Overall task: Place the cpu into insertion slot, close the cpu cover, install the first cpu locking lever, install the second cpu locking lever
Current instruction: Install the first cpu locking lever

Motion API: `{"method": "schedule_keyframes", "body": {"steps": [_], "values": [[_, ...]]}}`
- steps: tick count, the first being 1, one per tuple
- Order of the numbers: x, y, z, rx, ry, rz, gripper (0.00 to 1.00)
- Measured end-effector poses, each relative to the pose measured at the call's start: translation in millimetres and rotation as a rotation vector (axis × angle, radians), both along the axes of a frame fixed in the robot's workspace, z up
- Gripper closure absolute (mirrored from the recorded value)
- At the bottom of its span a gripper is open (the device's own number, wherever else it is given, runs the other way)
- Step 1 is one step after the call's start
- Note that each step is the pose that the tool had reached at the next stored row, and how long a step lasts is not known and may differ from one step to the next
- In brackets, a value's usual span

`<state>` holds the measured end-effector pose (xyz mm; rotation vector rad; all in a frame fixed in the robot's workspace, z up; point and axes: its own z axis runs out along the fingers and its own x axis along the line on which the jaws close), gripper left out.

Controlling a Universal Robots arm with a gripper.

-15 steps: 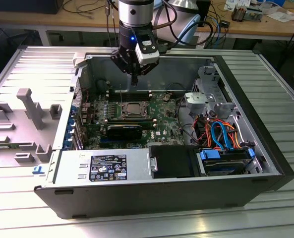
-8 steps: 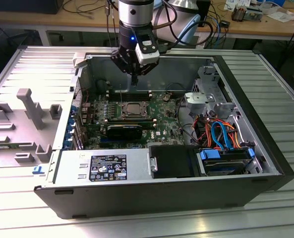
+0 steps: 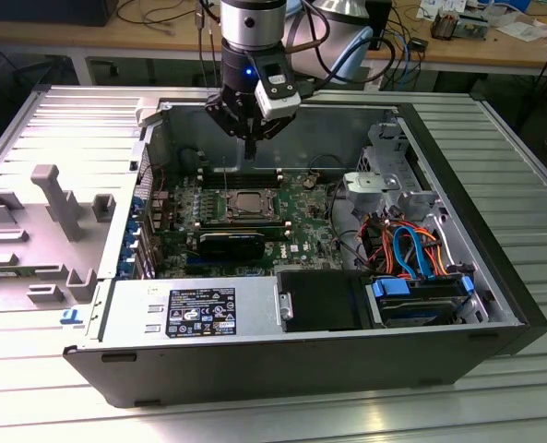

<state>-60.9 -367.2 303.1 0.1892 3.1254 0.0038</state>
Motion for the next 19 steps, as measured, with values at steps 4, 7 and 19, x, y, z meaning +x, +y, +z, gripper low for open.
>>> {"method": "schedule_keyframes", "body": {"steps": [4, 7, 19], "values": [[0.0, 0.0, 0.0, 0.0000, 0.0001, 0.082, 0.89], [0.0, 0.0, 0.0, 0.0000, 0.0001, 0.124, 0.89], [0.0, -0.1, 0.0, 0.0001, 0.0000, 0.126, 0.89]]}}
